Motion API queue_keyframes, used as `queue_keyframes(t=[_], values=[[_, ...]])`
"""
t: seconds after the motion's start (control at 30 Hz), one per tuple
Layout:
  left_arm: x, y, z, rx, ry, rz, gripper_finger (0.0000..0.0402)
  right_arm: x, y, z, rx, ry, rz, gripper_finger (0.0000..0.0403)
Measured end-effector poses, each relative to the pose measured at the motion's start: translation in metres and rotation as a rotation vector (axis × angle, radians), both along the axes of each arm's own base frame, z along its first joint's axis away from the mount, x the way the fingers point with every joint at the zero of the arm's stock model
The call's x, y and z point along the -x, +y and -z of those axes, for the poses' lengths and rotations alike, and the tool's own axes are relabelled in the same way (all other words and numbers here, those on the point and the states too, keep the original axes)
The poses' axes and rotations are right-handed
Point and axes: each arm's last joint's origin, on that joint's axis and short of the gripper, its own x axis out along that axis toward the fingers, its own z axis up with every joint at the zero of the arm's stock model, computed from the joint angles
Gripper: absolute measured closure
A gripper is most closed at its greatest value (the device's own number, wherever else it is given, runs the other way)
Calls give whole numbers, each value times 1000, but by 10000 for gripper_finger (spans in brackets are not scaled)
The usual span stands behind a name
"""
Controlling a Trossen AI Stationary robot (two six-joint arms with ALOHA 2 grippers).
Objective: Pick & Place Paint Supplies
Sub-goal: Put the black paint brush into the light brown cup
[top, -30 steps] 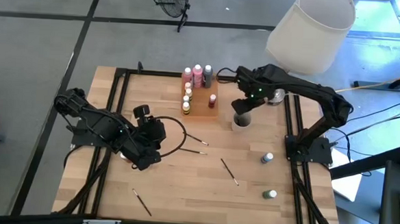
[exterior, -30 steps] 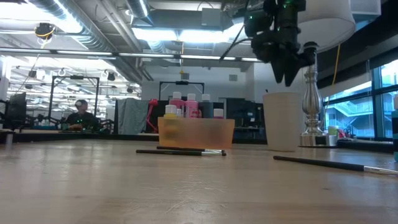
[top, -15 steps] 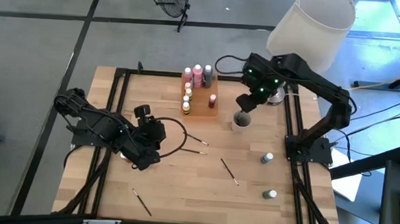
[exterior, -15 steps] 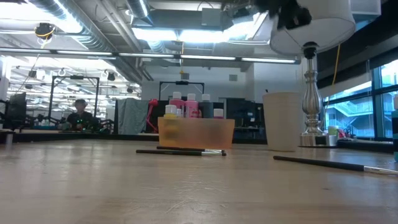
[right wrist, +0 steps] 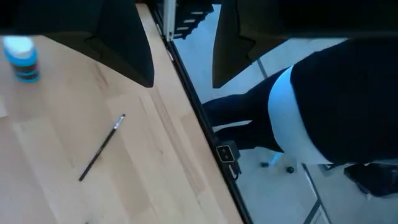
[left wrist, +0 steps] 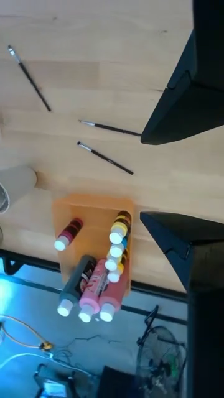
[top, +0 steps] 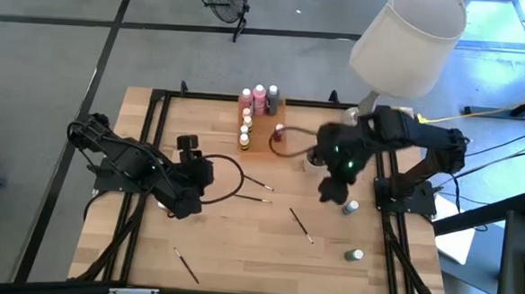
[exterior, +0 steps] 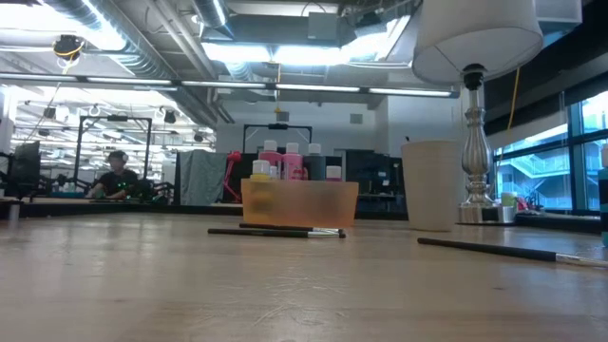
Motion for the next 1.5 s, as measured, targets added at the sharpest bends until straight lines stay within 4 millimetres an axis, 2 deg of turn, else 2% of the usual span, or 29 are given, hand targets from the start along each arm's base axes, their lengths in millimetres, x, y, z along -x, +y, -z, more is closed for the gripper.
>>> queue_keyframes(t=[0.17, 0.3, 0.47, 0.63, 0.77, 0.83, 1.03, 1.23, 1.5], values=[[0, 0, 0, -20, 36, 51, 217, 2, 36, 1, 64, 7, 63, 235], [0, 1, 0, -13, 62, 88, 217, -2, 63, 9, 133, 34, 150, 235], [1, 0, 0, -25, 80, 124, 217, -14, 97, 32, 205, 109, 197, 235], [2, -1, 0, -26, 80, 129, 217, -27, 126, 66, 270, 254, 204, 235], [2, -1, 0, -26, 80, 130, 217, -36, 139, 96, 372, 402, 245, 235], [2, -1, 0, -25, 80, 129, 217, -43, 145, 111, 411, 414, 225, 235], [3, -3, 1, 72, 94, 116, 217, -51, 149, 151, 513, 504, 185, 235], [5, -8, 1, 117, 98, 127, 217, -47, 150, 186, 503, 567, 170, 235], [1, -17, -2, 168, 19, 138, 217, -48, 153, 226, 464, 517, 114, 235]])
